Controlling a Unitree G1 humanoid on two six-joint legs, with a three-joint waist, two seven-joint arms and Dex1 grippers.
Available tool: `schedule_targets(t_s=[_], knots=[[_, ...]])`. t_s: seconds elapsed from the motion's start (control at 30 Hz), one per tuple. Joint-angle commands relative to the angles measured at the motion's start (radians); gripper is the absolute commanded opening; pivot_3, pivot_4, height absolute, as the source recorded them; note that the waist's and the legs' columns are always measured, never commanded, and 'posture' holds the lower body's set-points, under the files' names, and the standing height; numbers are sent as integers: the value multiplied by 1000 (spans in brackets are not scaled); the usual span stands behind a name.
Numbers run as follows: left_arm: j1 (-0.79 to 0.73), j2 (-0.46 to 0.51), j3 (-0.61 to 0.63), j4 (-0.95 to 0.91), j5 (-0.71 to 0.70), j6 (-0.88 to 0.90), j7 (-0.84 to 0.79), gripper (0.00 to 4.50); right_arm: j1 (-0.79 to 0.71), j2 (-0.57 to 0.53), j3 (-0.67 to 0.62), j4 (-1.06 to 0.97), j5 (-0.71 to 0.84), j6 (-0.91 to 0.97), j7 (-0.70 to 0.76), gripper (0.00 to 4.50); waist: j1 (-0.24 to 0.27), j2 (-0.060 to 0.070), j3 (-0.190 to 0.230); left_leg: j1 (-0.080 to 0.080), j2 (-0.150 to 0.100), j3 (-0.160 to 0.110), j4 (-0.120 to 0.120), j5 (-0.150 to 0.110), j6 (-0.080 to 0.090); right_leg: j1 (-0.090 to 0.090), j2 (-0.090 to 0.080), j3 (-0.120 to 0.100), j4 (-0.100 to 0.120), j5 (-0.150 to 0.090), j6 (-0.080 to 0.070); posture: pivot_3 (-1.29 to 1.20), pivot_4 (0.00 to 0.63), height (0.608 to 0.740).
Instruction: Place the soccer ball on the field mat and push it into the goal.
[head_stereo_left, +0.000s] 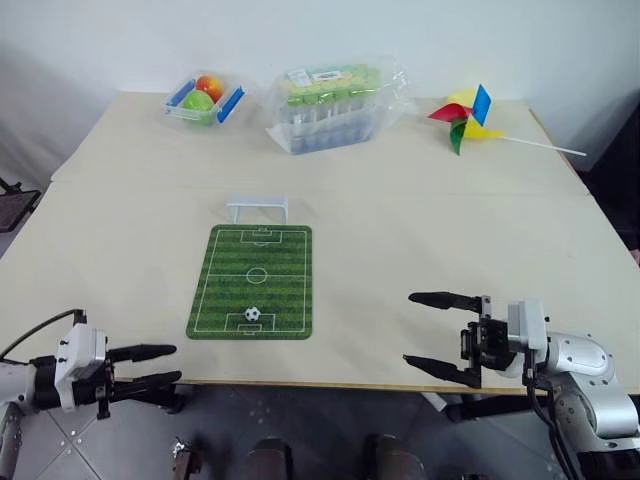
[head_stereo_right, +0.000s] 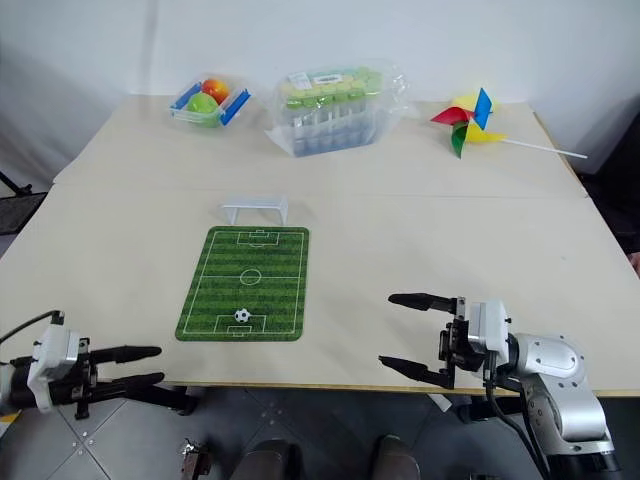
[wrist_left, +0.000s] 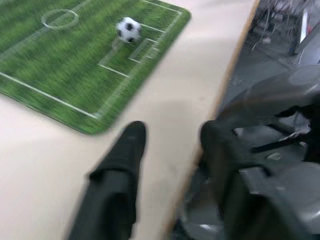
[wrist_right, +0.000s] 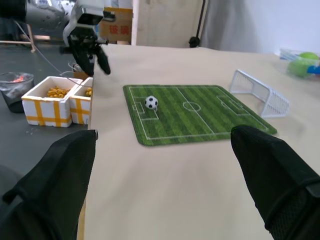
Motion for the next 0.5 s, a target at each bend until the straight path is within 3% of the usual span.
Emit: schedule_targets(t_s=[0.03, 0.1, 0.37, 0.5], knots=[[26, -23, -1, -93, -31, 12, 21, 505, -4, 7, -5, -21, 14, -17, 7, 4500, -1, 0, 0, 0, 0, 0, 0, 0, 0, 0, 0, 0, 0, 0, 0, 0, 150, 740], [37, -39, -11, -129, -36, 26, 32, 24, -6, 9, -1, -20, 11, -22, 14, 4500, -3, 0, 0, 0, 0, 0, 0, 0, 0, 0, 0, 0, 0, 0, 0, 0, 150, 740], [19, -66, -64, -174, -9, 15, 50, 24, -17, 13, 5, 4, -4, -44, 34, 4500, -5, 0, 0, 1, 0, 1, 0, 0, 0, 0, 0, 0, 0, 0, 0, 0, 150, 740], [-59, -78, -136, -140, 19, 31, 64, 24, -9, 27, 14, 39, -19, -72, 47, 4500, -2, 0, 0, 1, 0, 1, 0, 0, 0, 0, 0, 0, 0, 0, 0, 0, 150, 740]])
